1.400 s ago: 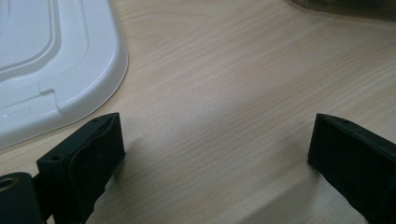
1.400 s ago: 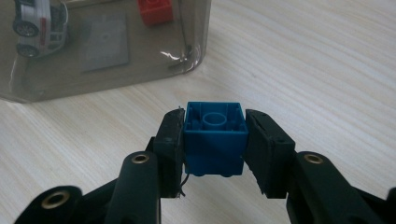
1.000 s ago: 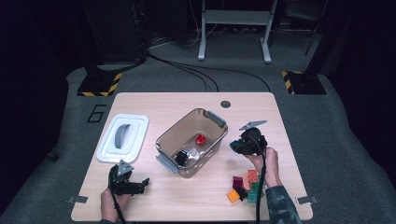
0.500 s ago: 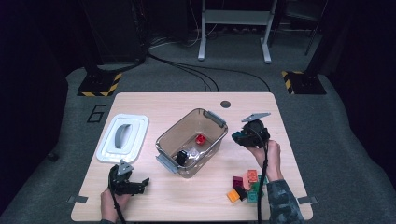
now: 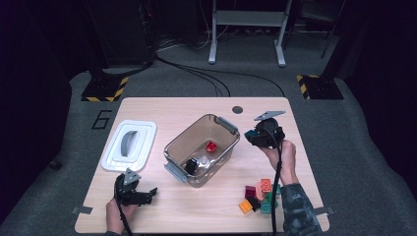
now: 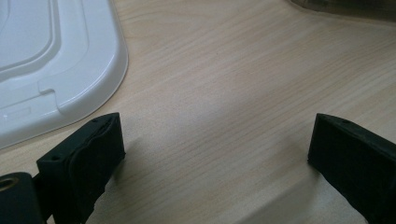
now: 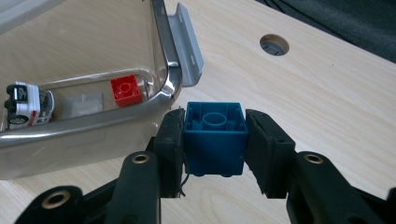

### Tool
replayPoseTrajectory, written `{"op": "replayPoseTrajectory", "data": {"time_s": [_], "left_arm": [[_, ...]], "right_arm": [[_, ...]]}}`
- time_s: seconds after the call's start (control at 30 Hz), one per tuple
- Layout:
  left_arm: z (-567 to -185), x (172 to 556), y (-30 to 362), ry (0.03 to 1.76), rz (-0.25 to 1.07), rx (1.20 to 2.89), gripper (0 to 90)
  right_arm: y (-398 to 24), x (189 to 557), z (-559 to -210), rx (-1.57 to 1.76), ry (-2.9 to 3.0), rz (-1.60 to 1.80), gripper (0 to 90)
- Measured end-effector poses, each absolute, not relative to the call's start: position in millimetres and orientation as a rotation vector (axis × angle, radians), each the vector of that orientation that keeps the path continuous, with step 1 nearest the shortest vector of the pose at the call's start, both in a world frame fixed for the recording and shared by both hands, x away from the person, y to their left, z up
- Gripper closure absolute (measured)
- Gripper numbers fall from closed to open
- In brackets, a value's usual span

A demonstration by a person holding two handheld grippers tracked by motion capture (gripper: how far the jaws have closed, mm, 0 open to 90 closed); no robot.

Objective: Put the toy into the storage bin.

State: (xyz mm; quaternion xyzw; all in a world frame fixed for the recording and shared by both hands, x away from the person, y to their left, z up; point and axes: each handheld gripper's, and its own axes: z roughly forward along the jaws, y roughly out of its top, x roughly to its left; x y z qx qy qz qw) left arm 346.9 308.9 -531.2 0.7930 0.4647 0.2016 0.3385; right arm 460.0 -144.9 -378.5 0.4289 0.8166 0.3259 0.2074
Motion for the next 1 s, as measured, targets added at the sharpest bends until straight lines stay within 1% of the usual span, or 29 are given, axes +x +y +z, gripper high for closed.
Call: {"op": "replayPoseTrajectory", "data": {"time_s": [0.6, 1.0], "left_arm": [[-531.2, 346.9, 308.8, 1.211, 0.525, 2.065, 3.4], [-531.2, 346.8, 308.8, 1.211, 0.525, 2.065, 3.4]], "right_arm": [[-126.4, 462.8, -346.7, 1.101, 2.253, 0.930, 59.0], [-101.3, 463.9, -346.6, 1.014, 2.300, 0.939, 59.0]]}}
